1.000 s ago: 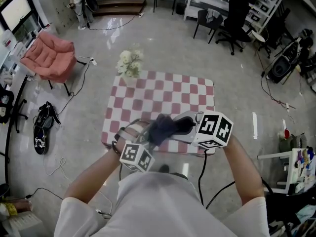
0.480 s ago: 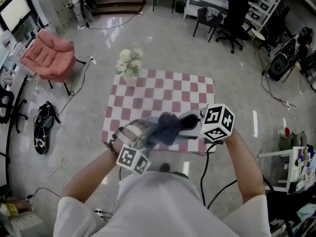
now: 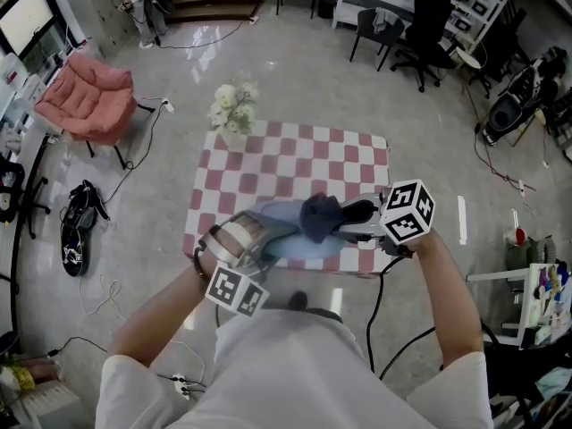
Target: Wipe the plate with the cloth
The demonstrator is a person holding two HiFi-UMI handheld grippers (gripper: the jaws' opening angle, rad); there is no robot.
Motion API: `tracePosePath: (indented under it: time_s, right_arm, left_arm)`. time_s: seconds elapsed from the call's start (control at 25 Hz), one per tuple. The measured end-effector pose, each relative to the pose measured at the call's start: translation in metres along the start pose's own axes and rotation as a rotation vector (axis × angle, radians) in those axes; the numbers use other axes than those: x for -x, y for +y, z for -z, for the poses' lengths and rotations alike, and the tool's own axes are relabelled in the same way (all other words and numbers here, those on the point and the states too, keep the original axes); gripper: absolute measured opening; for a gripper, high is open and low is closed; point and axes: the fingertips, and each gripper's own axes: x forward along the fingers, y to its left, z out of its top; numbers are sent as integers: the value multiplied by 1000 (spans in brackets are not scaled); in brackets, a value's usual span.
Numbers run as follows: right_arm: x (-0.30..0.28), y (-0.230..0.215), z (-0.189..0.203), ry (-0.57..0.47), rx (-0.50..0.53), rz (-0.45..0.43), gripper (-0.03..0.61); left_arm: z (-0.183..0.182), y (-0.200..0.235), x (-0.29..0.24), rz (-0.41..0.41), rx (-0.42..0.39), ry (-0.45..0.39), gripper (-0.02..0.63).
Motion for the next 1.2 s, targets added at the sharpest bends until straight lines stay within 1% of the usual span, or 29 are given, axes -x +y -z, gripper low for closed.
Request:
tracePosePath:
  time_s: [0.36,0.52,0.64,0.88,1.04,1.2]
  right_arm:
    - [17,-40,28,-75,-162,-9,133]
    - [22,-60,48,-56,-205,10,133]
    - [36,-78,61,-50,-232,32,133]
    - [65,-101,60,-50,-238,66,133]
    - [60,-107,56,-27,-246,44,133]
    - [49,-101,61,3,-233,2,135]
  left_arm:
    - [-14,4,-3,-30,-29,-28,43]
    - [-24,4,-5,-31,-30,-56,42]
    - [-31,1,-9,-23,-37,-65,41]
    - [-49,-6,-25,-20,-69,-65,41]
    - [-63,-1,-35,-35,-84,-72,41]
    - [-75,0,-45,-40,-114,-73,41]
